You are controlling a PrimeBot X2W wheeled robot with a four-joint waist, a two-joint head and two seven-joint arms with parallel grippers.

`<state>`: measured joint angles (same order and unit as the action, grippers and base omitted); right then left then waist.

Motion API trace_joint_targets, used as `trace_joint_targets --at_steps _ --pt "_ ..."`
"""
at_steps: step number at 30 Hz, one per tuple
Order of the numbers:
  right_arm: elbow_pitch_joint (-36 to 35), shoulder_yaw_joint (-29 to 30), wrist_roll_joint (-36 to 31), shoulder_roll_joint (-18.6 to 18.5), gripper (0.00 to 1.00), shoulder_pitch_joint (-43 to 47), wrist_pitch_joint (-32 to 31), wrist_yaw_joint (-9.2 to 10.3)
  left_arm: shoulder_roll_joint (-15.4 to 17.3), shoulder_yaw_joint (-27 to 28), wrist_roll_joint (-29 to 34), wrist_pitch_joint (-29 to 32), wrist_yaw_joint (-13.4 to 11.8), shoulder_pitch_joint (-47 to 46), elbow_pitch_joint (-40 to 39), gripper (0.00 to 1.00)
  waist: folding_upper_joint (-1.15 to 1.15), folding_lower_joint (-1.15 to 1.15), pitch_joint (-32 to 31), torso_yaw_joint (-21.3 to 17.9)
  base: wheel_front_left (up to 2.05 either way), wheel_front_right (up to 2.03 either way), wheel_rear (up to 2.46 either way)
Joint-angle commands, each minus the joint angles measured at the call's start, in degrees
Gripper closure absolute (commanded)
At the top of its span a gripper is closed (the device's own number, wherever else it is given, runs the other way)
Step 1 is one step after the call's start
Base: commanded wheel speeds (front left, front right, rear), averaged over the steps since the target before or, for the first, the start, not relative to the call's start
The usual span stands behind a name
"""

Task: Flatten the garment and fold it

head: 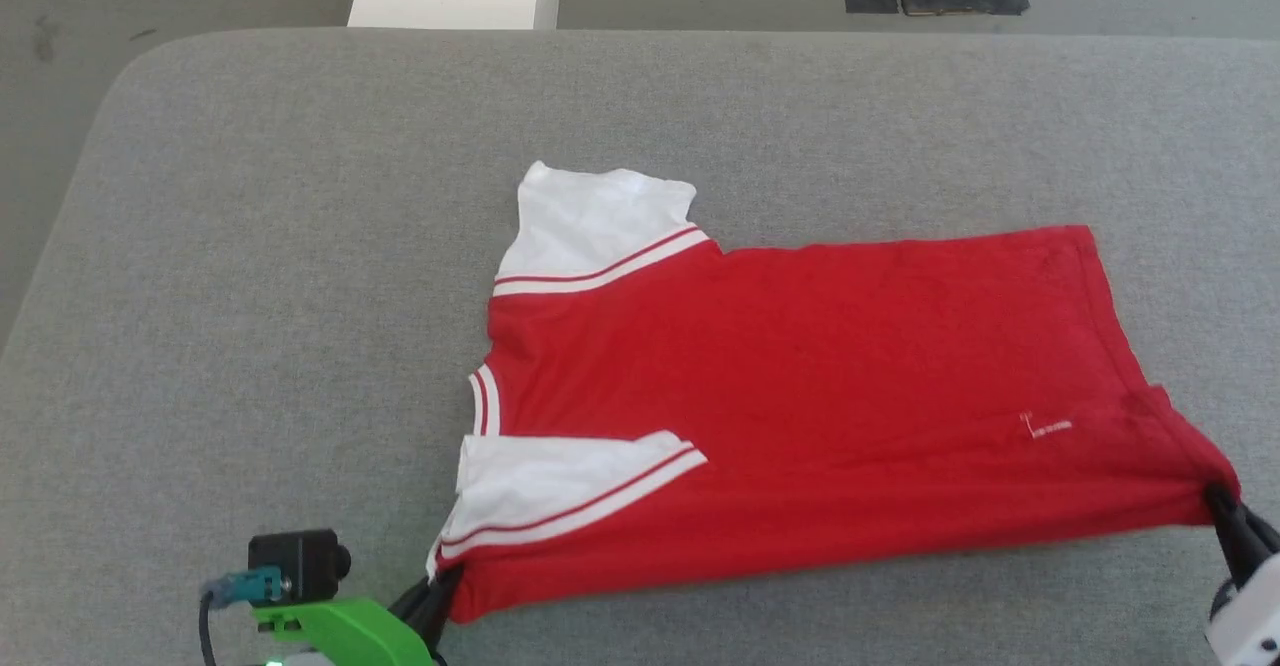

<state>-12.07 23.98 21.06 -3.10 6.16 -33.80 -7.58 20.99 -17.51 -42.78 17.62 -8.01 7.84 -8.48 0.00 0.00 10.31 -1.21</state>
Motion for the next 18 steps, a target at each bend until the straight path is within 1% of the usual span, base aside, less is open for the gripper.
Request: trace_joint_targets --at_steps 1,4,9,11,12,13,15,16,17,18 --pt "-0.3 0.7 0.4 0.1 1.00 1.2 -0.2 0.09 0.3 0.2 -0.6 0.1 -0.5 1.0 -0.3 1.00 0.00 0.00 0.2 -0.1 0.00 0.00 0.00" --pt "0.8 0.6 0.9 0.2 1.00 2.6 -0.1 0.09 -0.1 -0.2 -1.1 0.2 -0.4 1.5 0.1 1.00 0.00 0.00 0.5 -0.2 0.00 0.00 0.00" --pt "5.3 -1.0 1.9 0.2 1.00 2.6 2.5 0.09 -0.9 -0.9 -0.9 -0.5 0.3 -0.1 2.8 1.00 0.00 0.00 0.9 -0.4 0.00 0.00 0.00" --pt "6.8 -1.6 1.7 0.2 1.00 2.2 3.4 0.09 -1.0 -1.3 -0.8 -0.4 0.8 -0.9 4.1 0.95 0.00 0.00 0.9 -0.4 0.00 0.00 0.00" --pt "7.3 -1.8 1.7 0.2 0.99 1.9 3.6 0.09 -1.2 -1.4 -0.9 -0.5 0.9 -1.3 4.5 0.93 0.00 0.00 0.8 -0.5 0.00 0.00 0.00" --pt "7.9 -2.0 1.6 0.2 0.93 1.6 3.9 0.09 -1.4 -1.5 -1.0 -0.5 1.0 -1.6 5.1 0.93 0.00 0.00 0.8 -0.5 0.00 0.00 0.00" --pt "8.8 -2.3 1.5 0.2 0.88 1.2 4.3 0.09 -1.6 -1.7 -1.1 -0.5 1.2 -2.0 5.9 0.91 0.00 0.00 0.7 -0.6 0.00 0.00 0.00" --pt "9.2 -2.4 1.5 0.2 0.76 1.0 4.5 0.09 -1.6 -1.7 -1.2 -0.4 1.2 -2.2 6.4 0.85 0.00 0.00 0.7 -0.7 0.00 0.00 0.00" --pt "9.5 -2.5 1.4 0.2 0.67 0.9 4.7 0.09 -1.7 -1.8 -1.1 -0.3 1.1 -2.3 6.7 0.81 0.00 0.00 0.6 -0.7 0.00 0.00 0.00" --pt "9.8 -2.6 1.3 0.2 0.31 0.7 4.8 0.09 -1.8 -1.8 -1.2 -0.3 1.1 -2.3 7.0 0.66 0.00 0.00 0.6 -0.7 0.00 0.00 0.00"
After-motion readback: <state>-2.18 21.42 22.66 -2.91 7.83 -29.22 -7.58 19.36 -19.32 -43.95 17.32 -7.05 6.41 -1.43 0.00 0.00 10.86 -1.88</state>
